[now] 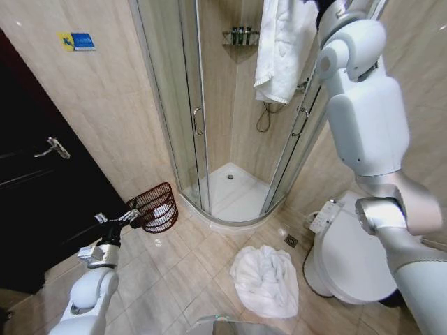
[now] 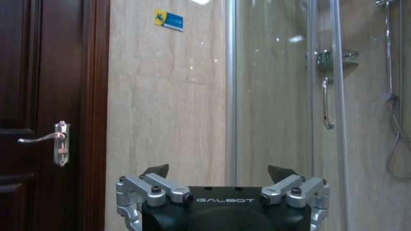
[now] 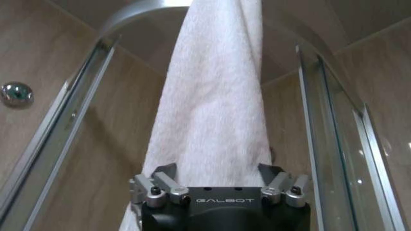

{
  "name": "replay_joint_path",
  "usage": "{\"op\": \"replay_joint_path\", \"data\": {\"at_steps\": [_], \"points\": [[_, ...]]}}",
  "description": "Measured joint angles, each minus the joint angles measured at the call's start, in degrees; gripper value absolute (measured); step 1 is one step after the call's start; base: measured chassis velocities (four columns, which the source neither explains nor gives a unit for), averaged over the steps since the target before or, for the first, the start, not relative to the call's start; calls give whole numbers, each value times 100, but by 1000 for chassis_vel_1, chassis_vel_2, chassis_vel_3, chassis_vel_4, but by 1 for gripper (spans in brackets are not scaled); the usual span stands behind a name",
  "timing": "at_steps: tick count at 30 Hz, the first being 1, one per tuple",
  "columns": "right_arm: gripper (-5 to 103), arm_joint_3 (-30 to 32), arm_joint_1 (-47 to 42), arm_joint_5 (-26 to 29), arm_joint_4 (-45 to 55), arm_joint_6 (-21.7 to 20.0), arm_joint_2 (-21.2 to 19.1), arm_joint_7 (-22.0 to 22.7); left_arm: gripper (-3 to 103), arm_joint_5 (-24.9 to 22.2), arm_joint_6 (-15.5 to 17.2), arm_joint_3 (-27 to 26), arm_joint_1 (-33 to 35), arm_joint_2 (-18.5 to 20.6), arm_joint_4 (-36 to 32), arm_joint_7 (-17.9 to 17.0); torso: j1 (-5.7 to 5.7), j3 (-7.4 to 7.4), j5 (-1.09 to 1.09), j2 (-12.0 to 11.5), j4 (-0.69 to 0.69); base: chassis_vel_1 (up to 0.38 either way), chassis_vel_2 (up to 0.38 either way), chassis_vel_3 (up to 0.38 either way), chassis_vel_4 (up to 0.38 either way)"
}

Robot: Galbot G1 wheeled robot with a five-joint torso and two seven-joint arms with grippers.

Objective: Discard the used towel into the hamper.

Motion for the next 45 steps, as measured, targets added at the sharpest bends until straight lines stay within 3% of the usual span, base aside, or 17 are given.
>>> {"op": "replay_joint_path", "data": {"at_steps": [5, 6, 13, 15, 21, 23, 25, 38, 40, 45], "points": [[69, 4, 291, 109, -354, 50, 92, -174, 100, -45, -23, -76, 81, -16, -93, -1, 0, 0, -1, 0, 1, 0, 0, 0, 0], [69, 4, 291, 109, -354, 50, 92, -174, 100, -45, -23, -76, 81, -16, -93, -1, 0, 0, -1, 0, 1, 0, 0, 0, 0], [36, 13, 351, 361, -520, 31, 31, -324, 100, -76, -23, -131, 68, -16, -186, 0, -1, 0, 0, 0, 1, 0, 0, 0, 0], [36, 18, 351, 394, -541, 30, 24, -347, 100, -76, -23, -131, 66, -25, -194, 0, 0, 0, 1, 0, 1, 0, 0, 0, 0], [9, 77, 342, 675, -618, 22, -34, -550, 100, -55, -27, -132, 94, -78, -240, 0, 0, 0, 0, 0, 1, 0, 0, 0, 0], [9, 77, 337, 692, -614, 22, -44, -571, 100, -54, -29, -134, 97, -79, -241, 0, -1, 0, -1, 0, 1, 0, 0, 0, 0], [2, 73, 324, 739, -575, 22, -84, -641, 100, -50, -40, -149, 100, -82, -247, 0, 0, 0, 0, 0, 1, 0, 0, 0, 0], [-3, 27, 287, 946, -226, -159, -205, -546, 100, -19, -85, -135, 114, -125, -271, 2, 0, 0, -1, 0, 1, 0, 0, 0, 0], [8, 27, 334, 923, -270, -163, -192, -548, 100, -18, -85, -129, 105, -124, -256, 3, 0, 0, 0, 0, 0, 0, 0, 0, 0], [18, 11, 463, 912, -444, -163, -131, -549, 100, -18, -85, -127, 97, -122, -253, 3, 0, 0, -1, 0, 1, 0, 0, 0, 0]]}}
